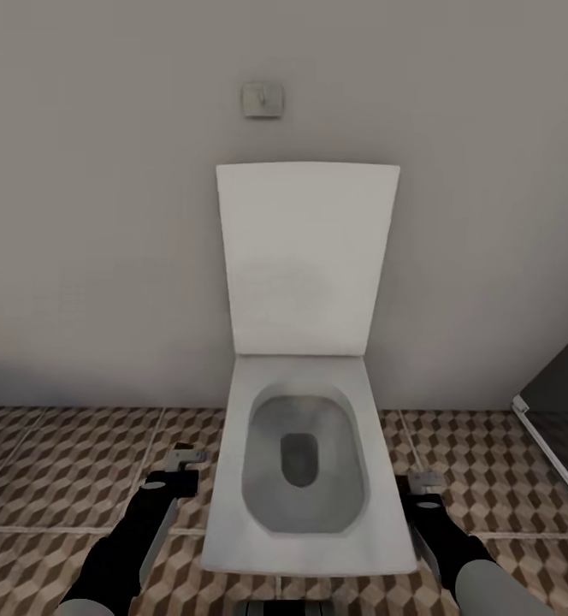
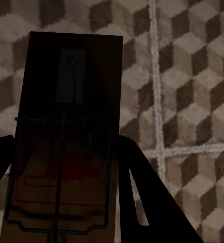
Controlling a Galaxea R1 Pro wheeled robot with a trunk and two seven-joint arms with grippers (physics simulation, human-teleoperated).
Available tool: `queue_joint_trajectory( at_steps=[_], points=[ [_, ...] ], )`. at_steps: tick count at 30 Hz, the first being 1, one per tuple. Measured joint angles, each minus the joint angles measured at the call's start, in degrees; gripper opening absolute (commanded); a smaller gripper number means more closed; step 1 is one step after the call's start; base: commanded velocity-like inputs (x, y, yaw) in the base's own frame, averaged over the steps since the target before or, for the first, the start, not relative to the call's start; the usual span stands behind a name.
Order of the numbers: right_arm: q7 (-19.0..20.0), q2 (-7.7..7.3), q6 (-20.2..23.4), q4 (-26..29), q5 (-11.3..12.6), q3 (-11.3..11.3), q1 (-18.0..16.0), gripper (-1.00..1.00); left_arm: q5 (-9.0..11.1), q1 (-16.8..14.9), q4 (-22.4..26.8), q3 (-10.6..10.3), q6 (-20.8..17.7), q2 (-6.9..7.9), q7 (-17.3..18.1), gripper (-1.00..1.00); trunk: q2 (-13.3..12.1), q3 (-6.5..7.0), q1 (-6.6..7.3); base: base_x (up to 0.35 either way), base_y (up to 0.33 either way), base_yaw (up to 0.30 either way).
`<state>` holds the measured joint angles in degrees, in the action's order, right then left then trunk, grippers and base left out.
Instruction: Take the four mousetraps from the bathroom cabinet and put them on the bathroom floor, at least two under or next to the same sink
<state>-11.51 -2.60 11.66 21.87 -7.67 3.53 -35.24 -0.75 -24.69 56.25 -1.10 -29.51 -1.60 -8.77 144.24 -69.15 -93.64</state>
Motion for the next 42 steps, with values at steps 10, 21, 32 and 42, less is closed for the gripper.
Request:
queue_joint_trajectory(
  at_steps=[10, 21, 32, 42],
  points=[
    [-0.18, 0.03, 0.03, 0.20, -0.10, -0.08, -0.01, -1.00, 0.03, 0.01, 0.01, 0.01, -0.03, 0.00, 0.00, -1.00, 0.00, 0.00, 0.00, 0.000, 0.000, -0.048],
    [-0.11, 0.01, -0.04, 0.34, -0.10, -0.17, 0.00, -1.00, 0.11, 0.00, 0.00, -0.01, 0.02, 0.00, -0.01, -1.00, 0.00, 0.00, 0.00, 0.000, -0.018, -0.002],
    [-0.03, 0.01, -0.05, 0.55, -0.11, -0.24, -0.01, -1.00, 0.13, 0.00, 0.02, 0.13, -0.05, 0.01, -0.01, -1.00, 0.00, 0.00, 0.00, 0.000, -0.118, 0.000],
    [-0.02, -0.03, -0.05, 0.61, -0.11, -0.37, -0.01, -1.00, 0.13, 0.00, 0.08, 0.16, -0.03, 0.07, -0.01, -1.00, 0.00, 0.00, 0.00, 0.000, -0.007, 0.000]
  ],
)
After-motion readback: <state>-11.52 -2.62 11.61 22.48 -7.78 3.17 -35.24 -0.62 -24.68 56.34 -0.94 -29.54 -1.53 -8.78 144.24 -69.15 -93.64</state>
